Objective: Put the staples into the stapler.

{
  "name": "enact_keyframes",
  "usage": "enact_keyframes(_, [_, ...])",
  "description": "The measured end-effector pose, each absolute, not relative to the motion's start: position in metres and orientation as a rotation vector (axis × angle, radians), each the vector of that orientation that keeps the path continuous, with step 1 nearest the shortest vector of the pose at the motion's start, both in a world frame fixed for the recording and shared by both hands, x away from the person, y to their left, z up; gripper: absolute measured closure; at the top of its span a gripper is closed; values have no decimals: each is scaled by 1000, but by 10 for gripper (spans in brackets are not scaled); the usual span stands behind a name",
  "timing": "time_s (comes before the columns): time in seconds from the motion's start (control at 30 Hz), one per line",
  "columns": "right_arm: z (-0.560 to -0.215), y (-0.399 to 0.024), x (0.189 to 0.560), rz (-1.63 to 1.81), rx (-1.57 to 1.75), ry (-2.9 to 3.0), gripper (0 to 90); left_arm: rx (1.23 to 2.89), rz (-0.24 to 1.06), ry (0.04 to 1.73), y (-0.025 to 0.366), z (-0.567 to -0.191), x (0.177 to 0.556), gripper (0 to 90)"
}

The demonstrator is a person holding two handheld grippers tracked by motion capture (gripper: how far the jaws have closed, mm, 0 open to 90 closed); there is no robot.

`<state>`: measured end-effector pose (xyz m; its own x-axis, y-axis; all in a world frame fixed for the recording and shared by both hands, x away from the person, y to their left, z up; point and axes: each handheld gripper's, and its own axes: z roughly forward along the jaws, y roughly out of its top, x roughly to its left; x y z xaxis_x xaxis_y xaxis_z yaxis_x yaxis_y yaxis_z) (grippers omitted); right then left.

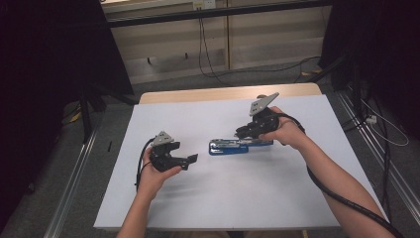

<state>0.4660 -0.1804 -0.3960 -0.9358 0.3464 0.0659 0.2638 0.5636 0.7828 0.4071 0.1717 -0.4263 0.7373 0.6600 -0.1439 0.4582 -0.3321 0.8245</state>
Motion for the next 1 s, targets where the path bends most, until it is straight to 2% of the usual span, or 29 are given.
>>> enact_keyframes(1.0, [-401, -154, 483, 1307, 445, 2741, 791, 1984, 263, 858, 172, -427, 407, 96])
